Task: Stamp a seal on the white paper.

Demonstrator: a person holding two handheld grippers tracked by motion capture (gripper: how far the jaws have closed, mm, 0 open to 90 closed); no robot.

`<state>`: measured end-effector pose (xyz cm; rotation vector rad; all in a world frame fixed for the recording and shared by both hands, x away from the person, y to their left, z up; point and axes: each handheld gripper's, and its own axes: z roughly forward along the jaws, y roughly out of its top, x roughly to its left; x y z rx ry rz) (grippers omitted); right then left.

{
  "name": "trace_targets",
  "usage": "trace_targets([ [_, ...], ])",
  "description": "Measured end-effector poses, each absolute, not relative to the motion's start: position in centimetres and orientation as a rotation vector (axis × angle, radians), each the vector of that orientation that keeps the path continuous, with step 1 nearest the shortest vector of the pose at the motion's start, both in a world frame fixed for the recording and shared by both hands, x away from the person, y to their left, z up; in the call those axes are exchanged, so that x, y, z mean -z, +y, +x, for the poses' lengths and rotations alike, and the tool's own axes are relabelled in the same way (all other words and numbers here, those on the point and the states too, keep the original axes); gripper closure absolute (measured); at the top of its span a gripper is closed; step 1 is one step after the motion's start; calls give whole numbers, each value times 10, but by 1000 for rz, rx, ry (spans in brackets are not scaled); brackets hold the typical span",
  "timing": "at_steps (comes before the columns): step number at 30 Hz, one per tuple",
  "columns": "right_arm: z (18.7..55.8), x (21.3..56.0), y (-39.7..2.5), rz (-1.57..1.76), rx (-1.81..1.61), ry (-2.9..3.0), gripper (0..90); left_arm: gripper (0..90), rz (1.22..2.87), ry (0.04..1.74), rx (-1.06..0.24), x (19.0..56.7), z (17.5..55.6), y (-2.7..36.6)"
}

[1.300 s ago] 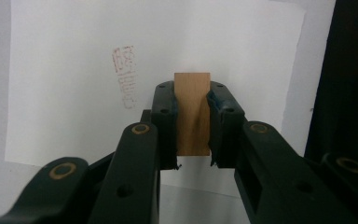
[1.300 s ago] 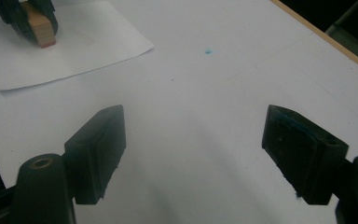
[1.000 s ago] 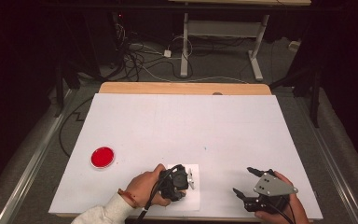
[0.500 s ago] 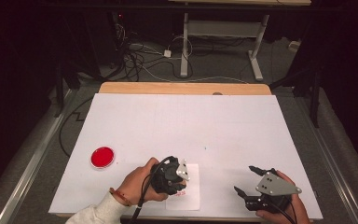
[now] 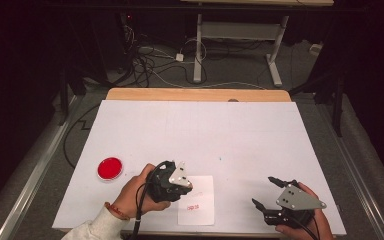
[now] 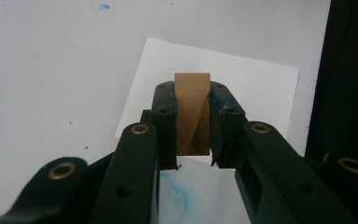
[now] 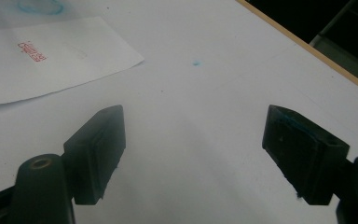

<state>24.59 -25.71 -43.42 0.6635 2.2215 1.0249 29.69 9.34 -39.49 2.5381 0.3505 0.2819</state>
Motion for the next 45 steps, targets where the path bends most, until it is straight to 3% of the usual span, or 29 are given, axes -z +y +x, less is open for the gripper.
trace_targets([
  [23,249,432,-260,677,-1047,2193,219,736,2372,465,-424,408,287,135],
  [45,257,429,-255,653,-1061,2185,219,735,2317,595,-447,414,277,175],
])
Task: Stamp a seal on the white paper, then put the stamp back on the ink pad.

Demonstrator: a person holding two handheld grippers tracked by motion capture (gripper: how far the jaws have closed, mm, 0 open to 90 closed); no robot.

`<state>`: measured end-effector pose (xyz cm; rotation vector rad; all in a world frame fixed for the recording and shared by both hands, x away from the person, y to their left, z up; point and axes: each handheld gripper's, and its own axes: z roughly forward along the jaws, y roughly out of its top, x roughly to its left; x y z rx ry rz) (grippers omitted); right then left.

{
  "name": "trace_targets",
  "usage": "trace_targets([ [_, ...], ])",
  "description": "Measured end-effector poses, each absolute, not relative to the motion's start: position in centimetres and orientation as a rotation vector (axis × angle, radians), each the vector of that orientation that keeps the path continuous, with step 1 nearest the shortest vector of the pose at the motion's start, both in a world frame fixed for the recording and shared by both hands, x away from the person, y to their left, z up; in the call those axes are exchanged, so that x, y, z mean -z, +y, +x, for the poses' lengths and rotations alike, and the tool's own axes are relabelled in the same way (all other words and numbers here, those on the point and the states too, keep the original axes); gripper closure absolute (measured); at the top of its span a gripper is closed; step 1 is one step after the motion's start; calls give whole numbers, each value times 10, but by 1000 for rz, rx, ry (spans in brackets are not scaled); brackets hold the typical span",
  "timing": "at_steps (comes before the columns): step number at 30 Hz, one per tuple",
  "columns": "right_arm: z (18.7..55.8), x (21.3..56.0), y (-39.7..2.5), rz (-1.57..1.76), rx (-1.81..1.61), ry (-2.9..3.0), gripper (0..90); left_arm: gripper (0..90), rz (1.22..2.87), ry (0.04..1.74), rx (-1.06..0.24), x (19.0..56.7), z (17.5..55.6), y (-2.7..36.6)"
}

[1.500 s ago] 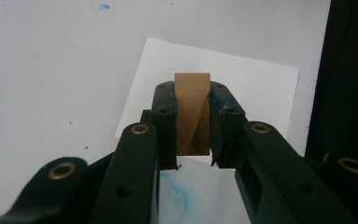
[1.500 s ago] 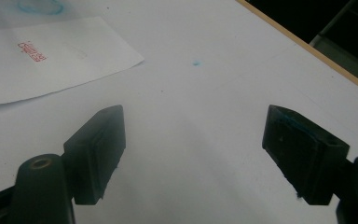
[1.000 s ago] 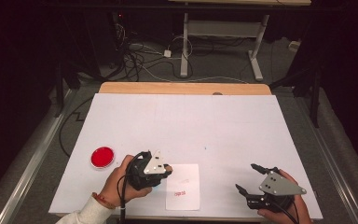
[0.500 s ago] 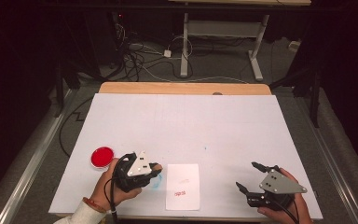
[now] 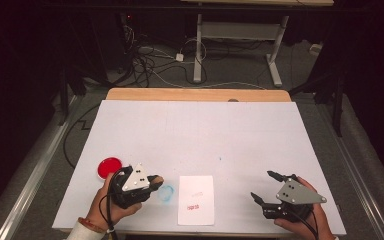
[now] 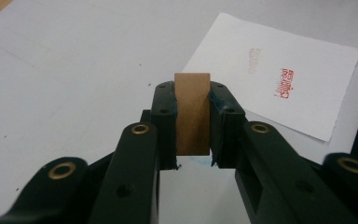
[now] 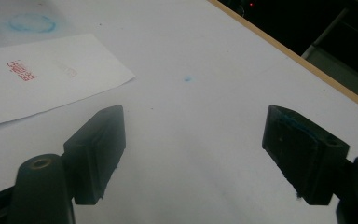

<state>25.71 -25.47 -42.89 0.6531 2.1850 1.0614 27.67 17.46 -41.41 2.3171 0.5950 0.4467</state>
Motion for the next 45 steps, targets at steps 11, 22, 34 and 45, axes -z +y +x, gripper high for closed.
trace_targets([
  [11,258,429,-254,646,-1069,2193,219,735,2292,672,-490,408,274,198],
  [22,258,432,-252,630,-1055,2207,219,735,2296,749,-508,404,280,218],
  [34,256,432,-253,634,-1055,2203,220,735,2261,849,-522,400,289,244],
  [45,256,433,-253,632,-1046,2215,220,735,2267,995,-487,413,306,271],
])
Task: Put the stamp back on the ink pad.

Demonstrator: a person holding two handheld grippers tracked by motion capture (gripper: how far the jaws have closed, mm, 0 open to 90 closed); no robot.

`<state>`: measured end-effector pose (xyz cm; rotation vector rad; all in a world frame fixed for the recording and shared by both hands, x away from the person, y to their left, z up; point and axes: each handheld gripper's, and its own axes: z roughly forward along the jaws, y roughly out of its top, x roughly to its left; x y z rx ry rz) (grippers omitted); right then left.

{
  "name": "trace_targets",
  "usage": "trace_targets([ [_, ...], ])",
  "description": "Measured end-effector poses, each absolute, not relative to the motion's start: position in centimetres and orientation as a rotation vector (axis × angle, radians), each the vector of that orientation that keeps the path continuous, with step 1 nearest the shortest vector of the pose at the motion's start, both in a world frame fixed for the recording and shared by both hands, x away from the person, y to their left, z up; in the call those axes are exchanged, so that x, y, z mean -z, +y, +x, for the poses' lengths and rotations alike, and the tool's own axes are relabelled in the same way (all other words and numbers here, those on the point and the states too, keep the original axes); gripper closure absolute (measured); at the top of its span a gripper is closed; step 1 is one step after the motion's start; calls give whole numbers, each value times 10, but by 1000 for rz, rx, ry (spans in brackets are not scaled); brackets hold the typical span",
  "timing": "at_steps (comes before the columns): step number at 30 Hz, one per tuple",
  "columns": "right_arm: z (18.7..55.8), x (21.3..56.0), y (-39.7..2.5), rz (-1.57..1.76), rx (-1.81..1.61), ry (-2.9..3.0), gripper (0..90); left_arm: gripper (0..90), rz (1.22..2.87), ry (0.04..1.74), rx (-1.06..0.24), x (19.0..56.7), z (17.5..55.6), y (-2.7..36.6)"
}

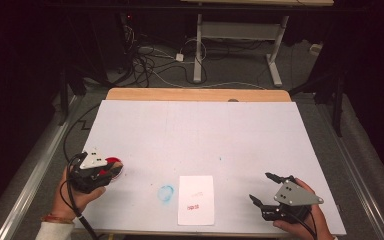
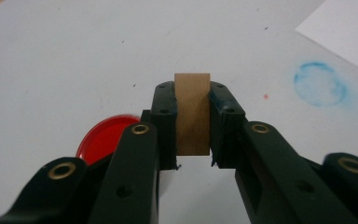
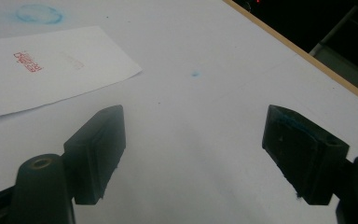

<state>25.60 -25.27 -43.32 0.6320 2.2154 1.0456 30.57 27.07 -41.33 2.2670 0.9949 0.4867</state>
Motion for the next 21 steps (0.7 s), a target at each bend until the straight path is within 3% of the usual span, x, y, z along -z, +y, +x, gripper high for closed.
trace_targets([
  [8,256,434,-252,632,-1041,2221,221,733,2265,1078,-472,422,316,284],
  [21,255,436,-251,622,-1022,2232,223,727,2389,1182,-292,434,342,290],
])
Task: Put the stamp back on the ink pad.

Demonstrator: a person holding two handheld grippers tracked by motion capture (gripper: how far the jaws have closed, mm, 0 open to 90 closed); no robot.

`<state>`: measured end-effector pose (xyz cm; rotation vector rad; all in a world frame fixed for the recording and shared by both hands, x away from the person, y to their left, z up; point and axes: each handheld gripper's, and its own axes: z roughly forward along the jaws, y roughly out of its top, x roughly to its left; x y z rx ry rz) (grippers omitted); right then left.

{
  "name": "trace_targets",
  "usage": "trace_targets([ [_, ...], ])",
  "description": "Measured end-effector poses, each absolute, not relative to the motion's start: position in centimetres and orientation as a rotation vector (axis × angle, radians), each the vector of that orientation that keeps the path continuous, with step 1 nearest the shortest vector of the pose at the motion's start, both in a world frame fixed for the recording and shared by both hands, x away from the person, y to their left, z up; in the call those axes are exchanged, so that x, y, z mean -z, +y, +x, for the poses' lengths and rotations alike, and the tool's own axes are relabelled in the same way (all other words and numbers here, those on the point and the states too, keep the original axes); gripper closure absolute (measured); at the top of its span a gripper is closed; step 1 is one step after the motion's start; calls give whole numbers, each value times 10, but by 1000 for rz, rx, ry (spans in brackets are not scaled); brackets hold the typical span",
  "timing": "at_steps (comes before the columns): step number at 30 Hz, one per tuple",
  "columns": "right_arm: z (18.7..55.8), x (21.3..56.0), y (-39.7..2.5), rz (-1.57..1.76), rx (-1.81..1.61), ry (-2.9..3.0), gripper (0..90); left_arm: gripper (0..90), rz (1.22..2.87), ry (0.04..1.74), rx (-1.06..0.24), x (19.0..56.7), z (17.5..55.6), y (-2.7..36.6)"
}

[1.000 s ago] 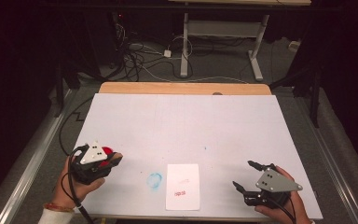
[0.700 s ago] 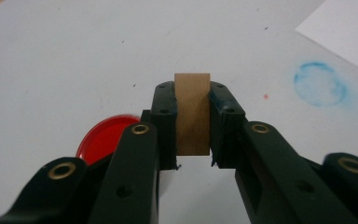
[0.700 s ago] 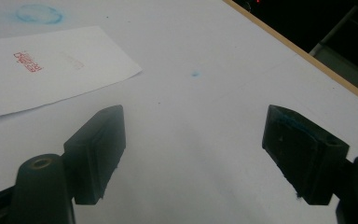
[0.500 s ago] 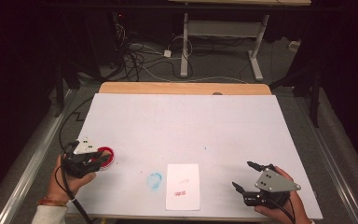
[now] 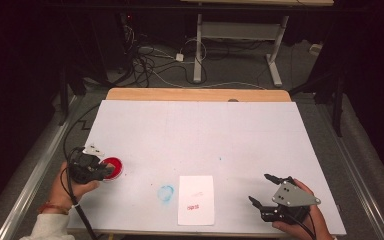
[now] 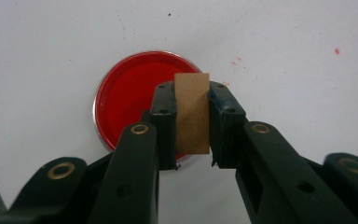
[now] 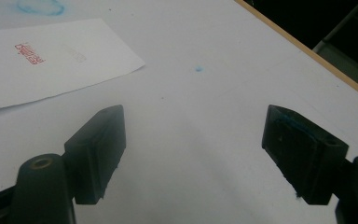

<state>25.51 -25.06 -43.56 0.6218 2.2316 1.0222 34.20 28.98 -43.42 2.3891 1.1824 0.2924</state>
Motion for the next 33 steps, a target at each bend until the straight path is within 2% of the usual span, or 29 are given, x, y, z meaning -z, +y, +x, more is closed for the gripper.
trace_targets([
  [10,254,437,-251,624,-1015,2239,224,729,2401,1200,-308,439,350,288],
  [15,253,437,-251,627,-1009,2241,224,734,2386,1225,-380,438,351,289],
  [23,253,437,-251,623,-1007,2242,224,703,2398,1222,-359,442,351,288],
  [29,252,436,-252,622,-1017,2237,222,591,2369,1194,-385,436,348,287],
  [33,252,435,-252,623,-1024,2227,223,488,2323,1127,-456,426,340,282],
])
